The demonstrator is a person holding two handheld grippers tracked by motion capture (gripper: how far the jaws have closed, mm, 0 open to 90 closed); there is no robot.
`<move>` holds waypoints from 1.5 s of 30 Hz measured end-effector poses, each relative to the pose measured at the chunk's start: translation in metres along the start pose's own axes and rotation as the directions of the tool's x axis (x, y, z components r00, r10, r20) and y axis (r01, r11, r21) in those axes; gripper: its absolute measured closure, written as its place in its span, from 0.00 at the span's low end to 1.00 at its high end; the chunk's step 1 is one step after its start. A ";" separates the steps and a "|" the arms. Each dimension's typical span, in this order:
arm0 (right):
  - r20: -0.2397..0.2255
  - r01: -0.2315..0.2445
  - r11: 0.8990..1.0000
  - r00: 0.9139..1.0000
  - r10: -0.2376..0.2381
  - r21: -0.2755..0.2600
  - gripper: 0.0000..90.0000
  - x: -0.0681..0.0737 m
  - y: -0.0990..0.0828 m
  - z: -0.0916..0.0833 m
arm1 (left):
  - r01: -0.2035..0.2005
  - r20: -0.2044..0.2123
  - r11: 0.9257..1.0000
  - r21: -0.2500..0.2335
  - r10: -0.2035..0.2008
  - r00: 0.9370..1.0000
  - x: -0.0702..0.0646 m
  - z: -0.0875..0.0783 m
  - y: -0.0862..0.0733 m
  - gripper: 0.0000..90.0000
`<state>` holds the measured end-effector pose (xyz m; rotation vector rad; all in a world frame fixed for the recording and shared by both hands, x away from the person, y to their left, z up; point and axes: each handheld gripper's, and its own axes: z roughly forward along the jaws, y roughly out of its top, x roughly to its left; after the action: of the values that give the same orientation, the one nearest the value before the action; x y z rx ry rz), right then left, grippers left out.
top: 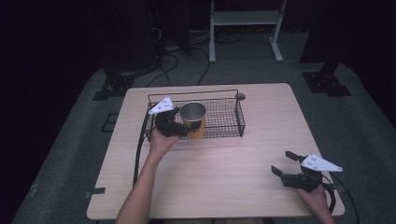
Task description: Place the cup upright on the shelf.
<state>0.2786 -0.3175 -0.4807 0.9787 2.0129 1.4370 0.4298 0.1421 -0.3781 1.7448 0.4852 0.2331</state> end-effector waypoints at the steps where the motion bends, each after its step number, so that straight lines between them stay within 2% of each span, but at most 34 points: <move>1: 0.000 0.000 1.000 1.000 0.000 0.000 0.15 0.000 0.000 0.000 | 0.000 0.000 1.000 0.000 0.000 1.000 0.000 0.000 0.000 0.14; 9: -0.002 0.000 1.000 1.000 0.000 -0.001 0.15 0.000 0.000 0.000 | 0.008 -0.003 1.000 0.013 -0.008 1.000 0.018 0.011 0.013 0.14; 12: -0.002 0.001 1.000 1.000 -0.001 -0.001 0.15 0.000 0.000 0.000 | 0.016 -0.007 1.000 0.003 -0.016 1.000 0.022 0.013 0.014 0.14; 14: -0.002 0.001 1.000 1.000 -0.001 -0.002 0.15 0.000 0.000 0.000 | 0.038 0.002 0.999 0.002 -0.038 0.999 0.029 0.015 0.014 0.14; 20: -0.002 0.002 1.000 1.000 -0.002 -0.001 0.15 0.000 0.000 0.000 | 0.057 -0.006 0.998 0.009 -0.057 0.998 0.042 0.022 0.015 0.14; 28: -0.003 0.003 1.000 1.000 -0.003 -0.001 0.15 0.000 0.000 0.000 | 0.058 0.003 0.998 0.035 -0.058 0.998 0.049 0.035 0.020 0.14; 35: -0.006 0.005 1.000 1.000 -0.005 -0.002 0.15 0.000 0.000 0.000 | 0.062 -0.010 0.997 0.053 -0.062 0.998 0.055 0.043 0.025 0.14; 39: -0.005 0.007 1.000 1.000 -0.007 -0.001 0.15 0.001 0.000 0.000 | 0.063 -0.017 0.995 0.082 -0.062 0.998 0.059 0.049 0.026 0.14; 45: -0.005 0.007 1.000 1.000 -0.007 -0.001 0.15 0.001 0.000 0.000 | 0.083 -0.020 0.994 0.069 -0.081 0.996 0.067 0.054 0.022 0.14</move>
<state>0.2781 -0.3168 -0.4807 0.9673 2.0173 1.4384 0.5159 0.1205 -0.3762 1.7878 0.5824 0.1747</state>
